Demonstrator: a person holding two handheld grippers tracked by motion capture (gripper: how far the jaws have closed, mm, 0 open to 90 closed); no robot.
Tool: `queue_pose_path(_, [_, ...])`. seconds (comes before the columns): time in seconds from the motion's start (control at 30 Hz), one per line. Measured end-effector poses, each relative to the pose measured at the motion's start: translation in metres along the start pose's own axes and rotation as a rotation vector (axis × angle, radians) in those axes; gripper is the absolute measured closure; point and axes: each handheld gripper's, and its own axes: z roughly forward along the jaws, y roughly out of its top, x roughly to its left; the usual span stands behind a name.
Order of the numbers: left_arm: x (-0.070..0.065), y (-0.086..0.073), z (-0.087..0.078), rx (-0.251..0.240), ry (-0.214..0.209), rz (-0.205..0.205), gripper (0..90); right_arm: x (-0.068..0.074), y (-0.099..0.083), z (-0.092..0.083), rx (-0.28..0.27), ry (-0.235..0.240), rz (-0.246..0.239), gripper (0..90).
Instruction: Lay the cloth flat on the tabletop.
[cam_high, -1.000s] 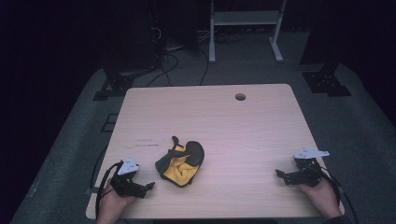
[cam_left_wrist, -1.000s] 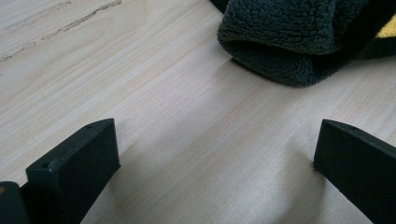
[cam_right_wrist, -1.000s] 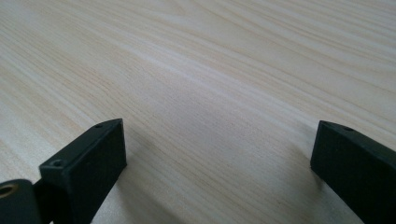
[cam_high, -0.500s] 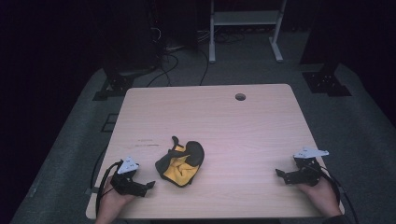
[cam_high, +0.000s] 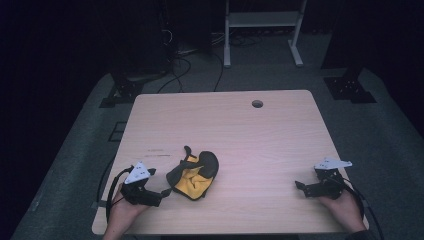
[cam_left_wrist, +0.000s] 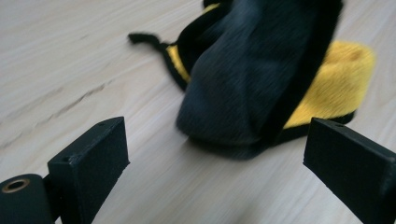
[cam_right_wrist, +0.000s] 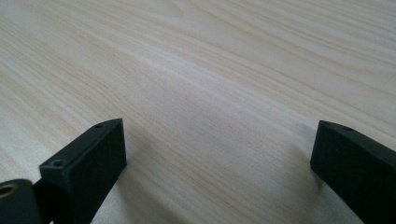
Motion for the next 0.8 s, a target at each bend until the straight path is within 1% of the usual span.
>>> queue_pose_path(0.13, [-0.006, 0.010, 0.008, -0.002, -0.023, 0.030, 7.1, 0.000, 0.000, 0.000, 0.000, 0.000, 0.000, 2.4])
queue_pose_path(0.17, [-0.006, 0.013, 0.011, 0.006, -0.028, 0.038, 7.1, 0.000, 0.000, 0.000, 0.000, 0.000, 0.000, 2.4])
queue_pose_path(0.23, [-0.007, 0.015, 0.015, 0.010, -0.031, 0.044, 7.6, 0.000, 0.000, 0.000, 0.000, 0.000, -0.001, 2.4])
queue_pose_path(0.27, [-0.006, 0.018, 0.019, 0.013, -0.034, 0.051, 11.8, 0.000, 0.000, 0.000, -0.001, 0.000, -0.001, 2.4])
queue_pose_path(0.37, [-0.005, 0.019, 0.023, 0.017, -0.039, 0.050, 13.9, 0.000, 0.000, 0.000, 0.000, 0.000, 0.000, 2.4])
queue_pose_path(0.43, [-0.002, 0.020, 0.026, 0.025, -0.045, 0.048, 21.8, 0.000, 0.000, 0.000, 0.000, 0.000, 0.000, 2.4])
queue_pose_path(0.5, [0.000, 0.020, 0.029, 0.034, -0.059, 0.043, 23.4, 0.000, 0.000, 0.000, 0.000, 0.000, 0.000, 2.4])
queue_pose_path(0.53, [0.002, 0.020, 0.033, 0.045, -0.069, 0.041, 27.7, 0.000, 0.000, 0.000, 0.000, 0.000, 0.000, 2.4])
queue_pose_path(0.63, [0.002, 0.020, 0.038, 0.053, -0.079, 0.040, 33.2, 0.000, 0.000, 0.000, 0.000, 0.000, 0.000, 2.4])
queue_pose_path(0.67, [0.003, 0.020, 0.039, 0.063, -0.086, 0.044, 35.9, 0.000, 0.000, 0.000, -0.001, 0.000, -0.001, 2.4])
queue_pose_path(0.7, [0.003, 0.020, 0.040, 0.063, -0.091, 0.042, 35.9, 0.000, 0.000, 0.000, -0.001, 0.000, -0.001, 2.4])
queue_pose_path(0.73, [0.004, 0.020, 0.043, 0.072, -0.099, 0.037, 40.6, 0.000, 0.000, 0.000, -0.001, 0.000, -0.001, 2.4])
queue_pose_path(0.8, [0.004, 0.020, 0.044, 0.075, -0.106, 0.031, 45.3, 0.000, 0.000, 0.000, -0.001, 0.000, -0.001, 2.4])
